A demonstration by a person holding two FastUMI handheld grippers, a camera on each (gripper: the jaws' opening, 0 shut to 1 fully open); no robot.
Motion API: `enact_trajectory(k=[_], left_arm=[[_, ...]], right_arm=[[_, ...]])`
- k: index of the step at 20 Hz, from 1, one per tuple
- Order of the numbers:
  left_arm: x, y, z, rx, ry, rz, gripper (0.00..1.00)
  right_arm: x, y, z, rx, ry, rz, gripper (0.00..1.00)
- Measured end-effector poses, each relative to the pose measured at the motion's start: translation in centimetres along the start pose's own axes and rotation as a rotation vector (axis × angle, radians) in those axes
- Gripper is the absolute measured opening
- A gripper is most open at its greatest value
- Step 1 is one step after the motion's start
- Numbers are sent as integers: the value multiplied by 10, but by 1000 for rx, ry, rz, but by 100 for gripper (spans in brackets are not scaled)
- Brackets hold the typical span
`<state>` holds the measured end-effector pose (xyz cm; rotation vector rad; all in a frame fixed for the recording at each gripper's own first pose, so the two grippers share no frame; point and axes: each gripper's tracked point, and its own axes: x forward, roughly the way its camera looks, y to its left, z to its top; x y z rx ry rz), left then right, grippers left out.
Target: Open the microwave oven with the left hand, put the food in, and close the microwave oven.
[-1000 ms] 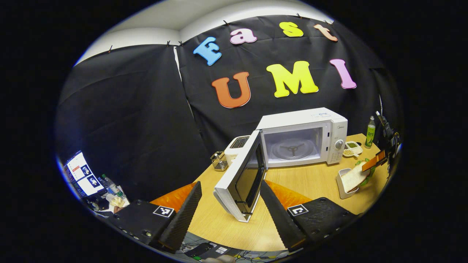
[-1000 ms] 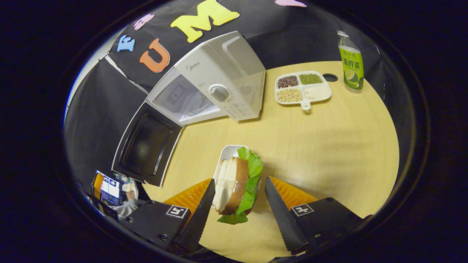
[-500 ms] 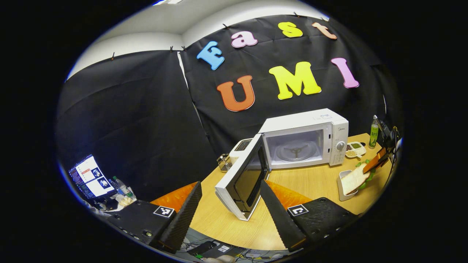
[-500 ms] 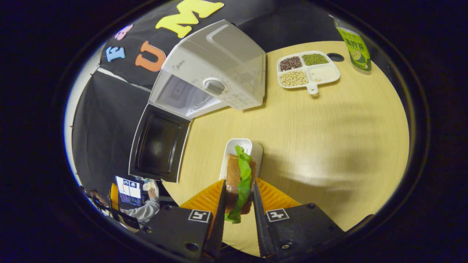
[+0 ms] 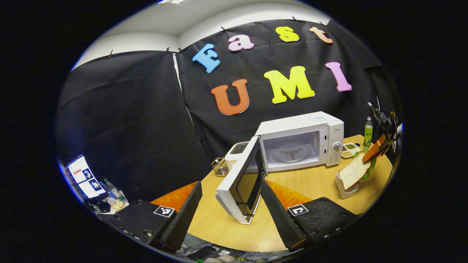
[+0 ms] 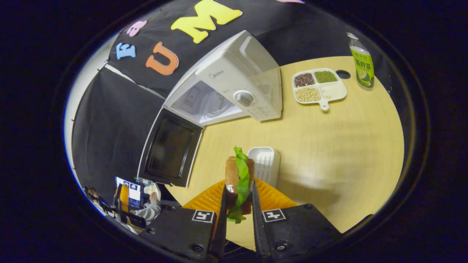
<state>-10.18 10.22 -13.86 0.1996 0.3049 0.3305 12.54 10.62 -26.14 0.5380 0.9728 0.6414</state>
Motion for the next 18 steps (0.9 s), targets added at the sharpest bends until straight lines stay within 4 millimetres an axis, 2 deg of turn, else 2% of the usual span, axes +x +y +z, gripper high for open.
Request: enact_trajectory(k=[4,7,9,13,18], left_arm=[[6,3,-3,-22,-24,-114,96],[9,9,-3,-11,-36,-171,97],[9,17,-1,-4,-43,-199,96],[14,39,0,14,-43,-212,96],[18,60,-2,34,-31,-202,97]], right_arm=[[9,64,11,20,-121,29,35],[33,109,20,41,-200,69,35],[52,132,34,64,-278,85,34],[93,154,64,121,-433,64,35],[139,161,102,272,-631,39,35]])
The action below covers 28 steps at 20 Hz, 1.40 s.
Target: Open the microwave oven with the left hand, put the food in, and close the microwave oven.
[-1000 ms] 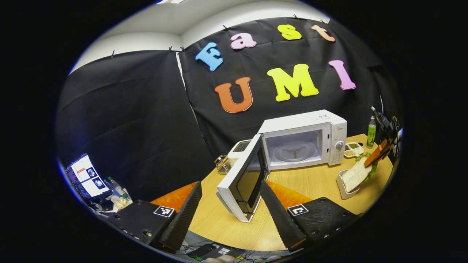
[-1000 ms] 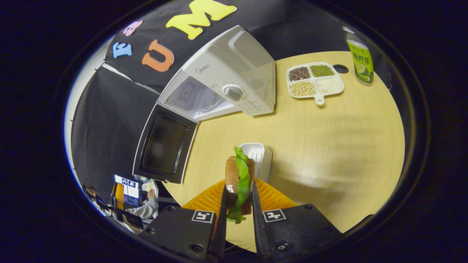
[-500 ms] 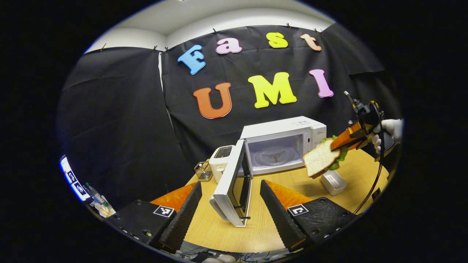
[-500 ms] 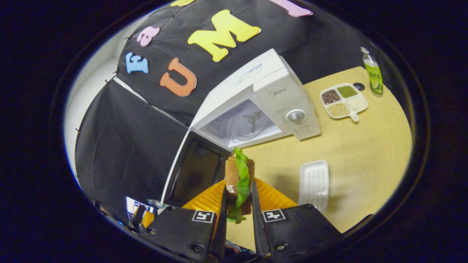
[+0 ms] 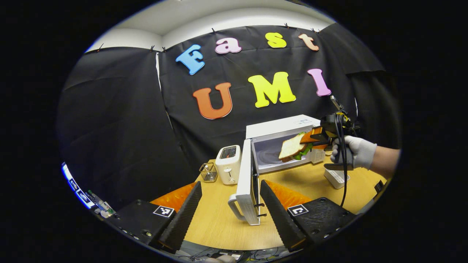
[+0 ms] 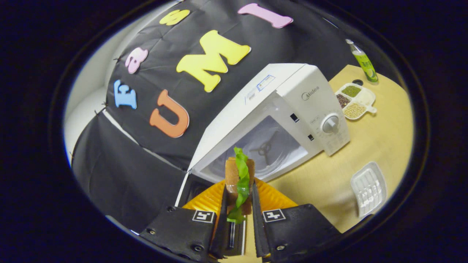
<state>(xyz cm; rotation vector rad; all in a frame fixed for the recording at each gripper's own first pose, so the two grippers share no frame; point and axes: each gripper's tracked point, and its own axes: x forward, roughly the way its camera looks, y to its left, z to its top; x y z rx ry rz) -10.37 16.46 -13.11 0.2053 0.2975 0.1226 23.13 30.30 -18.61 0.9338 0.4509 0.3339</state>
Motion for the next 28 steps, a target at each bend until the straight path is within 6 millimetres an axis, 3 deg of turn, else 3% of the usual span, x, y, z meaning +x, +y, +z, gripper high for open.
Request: enact_trajectory(k=[5,9,15,20,21,22,23,25,27,28], left_arm=[[7,11,-4,14,13,4,97],[18,14,-2,12,0,25,96],[28,23,-3,26,-19,72,96],[32,29,-10,37,0,88,97],[32,31,-11,37,5,92,96],[34,32,-13,35,11,91,96],[35,32,-13,34,11,92,96],[35,30,-14,35,13,91,96],[36,28,-15,35,14,89,96],[36,28,-14,32,11,88,96]], right_arm=[[59,7,-5,64,-133,-13,34],[96,-7,-21,173,-171,-49,35],[136,-20,-1,179,-348,-37,35],[165,-61,-11,168,-351,-129,38],[170,-66,-16,163,-334,-141,31],[172,-74,-18,129,-321,-173,33],[171,-80,-17,69,-323,-207,43],[165,-82,-12,-107,-330,-272,43],[159,-74,-5,-282,-343,-288,78],[156,-70,-1,-336,-343,-287,81]])
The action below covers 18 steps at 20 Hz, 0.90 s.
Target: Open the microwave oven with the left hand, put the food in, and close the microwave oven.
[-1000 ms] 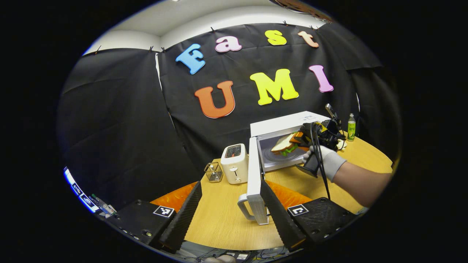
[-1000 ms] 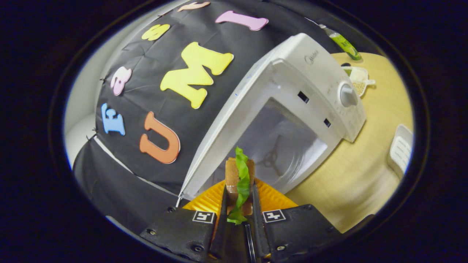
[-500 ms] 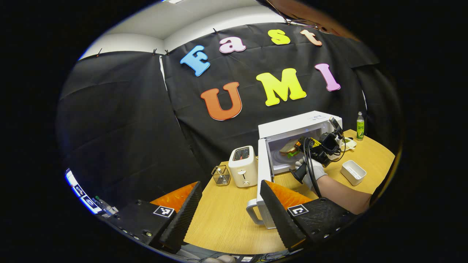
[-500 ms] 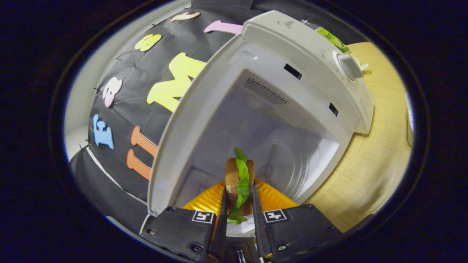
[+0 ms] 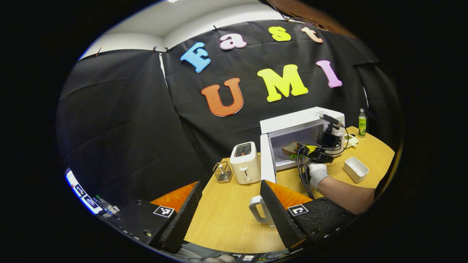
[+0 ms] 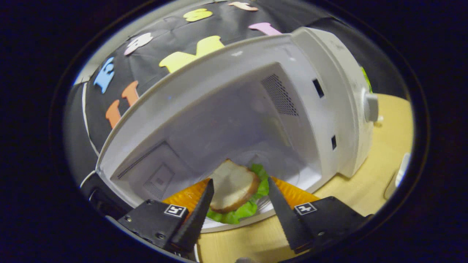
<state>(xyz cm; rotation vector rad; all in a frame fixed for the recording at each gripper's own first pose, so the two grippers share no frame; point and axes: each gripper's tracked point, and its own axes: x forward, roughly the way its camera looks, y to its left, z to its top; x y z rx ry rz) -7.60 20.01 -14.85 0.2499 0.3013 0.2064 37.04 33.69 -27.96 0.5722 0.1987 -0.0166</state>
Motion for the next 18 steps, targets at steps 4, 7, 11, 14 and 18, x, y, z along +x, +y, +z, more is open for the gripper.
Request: enact_trajectory(k=[4,7,11,14,18], left_arm=[[0,1,6,-19,-13,0,97],[2,-2,12,-22,-30,-5,96],[-1,-6,20,-33,-39,-13,96],[-2,-13,30,-53,-58,-33,96],[-4,-20,39,-71,-79,-70,96]], right_arm=[[-16,1,25,-111,-32,13,91],[-35,0,35,-156,-18,32,100],[-62,9,58,-184,-6,81,91],[-86,14,81,-222,1,121,91],[-133,-2,128,-313,-30,144,100]])
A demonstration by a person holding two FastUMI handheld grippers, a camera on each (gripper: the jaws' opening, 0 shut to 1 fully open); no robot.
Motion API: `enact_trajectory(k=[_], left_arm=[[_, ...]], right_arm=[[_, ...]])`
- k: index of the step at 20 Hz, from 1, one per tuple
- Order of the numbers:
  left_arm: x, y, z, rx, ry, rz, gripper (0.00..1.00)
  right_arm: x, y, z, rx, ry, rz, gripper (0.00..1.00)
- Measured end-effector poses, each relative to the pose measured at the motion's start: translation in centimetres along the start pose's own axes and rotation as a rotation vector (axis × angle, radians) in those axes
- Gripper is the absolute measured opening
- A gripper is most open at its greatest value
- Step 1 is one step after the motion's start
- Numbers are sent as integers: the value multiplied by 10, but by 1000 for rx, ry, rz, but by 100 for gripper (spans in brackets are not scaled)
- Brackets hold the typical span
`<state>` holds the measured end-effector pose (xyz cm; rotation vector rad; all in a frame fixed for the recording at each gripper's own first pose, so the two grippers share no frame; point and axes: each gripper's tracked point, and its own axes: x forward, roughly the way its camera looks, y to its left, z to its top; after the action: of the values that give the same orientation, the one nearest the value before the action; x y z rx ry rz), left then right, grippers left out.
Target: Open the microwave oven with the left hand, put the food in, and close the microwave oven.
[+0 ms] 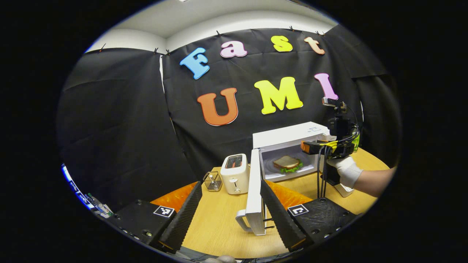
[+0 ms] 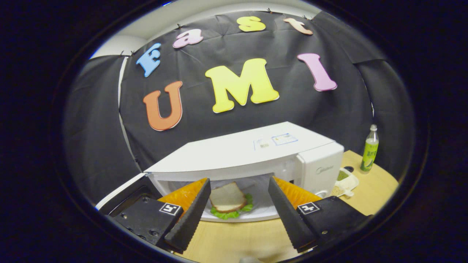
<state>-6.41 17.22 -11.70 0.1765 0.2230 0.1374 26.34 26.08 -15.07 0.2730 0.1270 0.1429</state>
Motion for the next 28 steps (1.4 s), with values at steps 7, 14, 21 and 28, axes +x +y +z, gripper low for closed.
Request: enact_trajectory(k=[7,14,21,28], left_arm=[[12,-8,32,-45,-87,-51,96],[22,4,44,-88,-156,-49,76],[37,22,12,-48,-105,-46,10],[42,11,-26,-21,-81,-141,0]], right_arm=[[-96,-70,67,-106,-6,-52,92],[-187,-107,119,-124,-20,-83,92],[-242,-119,133,-92,-17,-109,91],[-262,-122,115,-35,22,-138,100]])
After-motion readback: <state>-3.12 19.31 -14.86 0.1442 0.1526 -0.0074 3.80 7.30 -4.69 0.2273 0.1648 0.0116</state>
